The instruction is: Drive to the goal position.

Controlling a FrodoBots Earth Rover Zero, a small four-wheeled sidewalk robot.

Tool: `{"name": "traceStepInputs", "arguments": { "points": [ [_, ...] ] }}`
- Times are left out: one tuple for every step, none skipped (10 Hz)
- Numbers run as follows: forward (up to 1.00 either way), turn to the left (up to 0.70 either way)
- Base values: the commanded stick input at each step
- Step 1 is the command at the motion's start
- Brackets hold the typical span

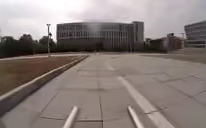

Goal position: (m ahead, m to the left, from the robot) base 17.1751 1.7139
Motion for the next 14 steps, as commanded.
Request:
{"name": "traceStepInputs", "arguments": {
  "points": [
    [0.7,0.0],
    [0.7,0.0],
    [0.7,0.0],
    [0.7,0.0],
    [0.7,0.0],
    [0.7,0.0],
    [0.7,0.0],
    [0.7,0.0],
    [0.7,0.0],
    [0.7,0.0],
    [0.7,0.0],
    [0.7,0.0],
    [0.7,0.0],
    [0.7,0.0]
  ]
}}
